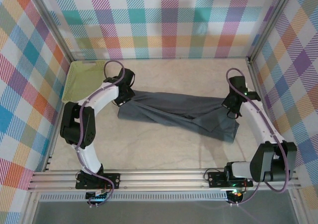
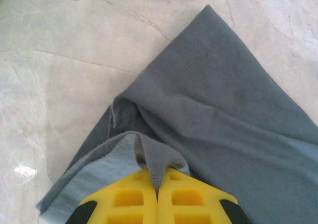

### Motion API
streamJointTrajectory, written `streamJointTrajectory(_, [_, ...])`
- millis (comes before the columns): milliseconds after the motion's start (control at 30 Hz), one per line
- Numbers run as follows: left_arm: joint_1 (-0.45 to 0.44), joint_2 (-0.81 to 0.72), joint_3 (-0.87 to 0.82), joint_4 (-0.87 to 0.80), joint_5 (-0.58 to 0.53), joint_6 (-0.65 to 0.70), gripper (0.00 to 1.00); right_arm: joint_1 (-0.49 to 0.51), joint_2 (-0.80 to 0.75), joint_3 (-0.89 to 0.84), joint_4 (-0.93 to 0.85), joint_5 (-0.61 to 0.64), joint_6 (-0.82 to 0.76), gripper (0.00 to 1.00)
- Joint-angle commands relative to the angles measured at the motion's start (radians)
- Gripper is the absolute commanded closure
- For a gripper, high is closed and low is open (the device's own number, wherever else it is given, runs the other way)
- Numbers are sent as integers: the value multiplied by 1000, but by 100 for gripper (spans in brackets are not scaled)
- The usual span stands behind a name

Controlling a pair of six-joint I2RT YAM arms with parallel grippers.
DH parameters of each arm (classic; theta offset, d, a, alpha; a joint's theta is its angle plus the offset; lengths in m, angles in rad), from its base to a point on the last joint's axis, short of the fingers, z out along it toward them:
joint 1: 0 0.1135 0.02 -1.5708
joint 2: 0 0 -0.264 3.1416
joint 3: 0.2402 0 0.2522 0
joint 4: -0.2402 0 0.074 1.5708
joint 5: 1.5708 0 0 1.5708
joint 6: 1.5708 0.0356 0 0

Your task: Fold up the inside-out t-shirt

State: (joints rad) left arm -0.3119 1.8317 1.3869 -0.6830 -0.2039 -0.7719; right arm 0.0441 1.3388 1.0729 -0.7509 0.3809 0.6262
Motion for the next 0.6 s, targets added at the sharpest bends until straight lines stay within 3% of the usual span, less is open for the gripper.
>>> streamJointTrajectory(0, [26, 37, 53, -35, -38, 12, 100, -15, 43, 61, 49, -9, -36, 100])
streamJointTrajectory(567, [39, 178, 128, -43, -55, 44, 95, -15, 330, 266, 85, -4, -88, 100])
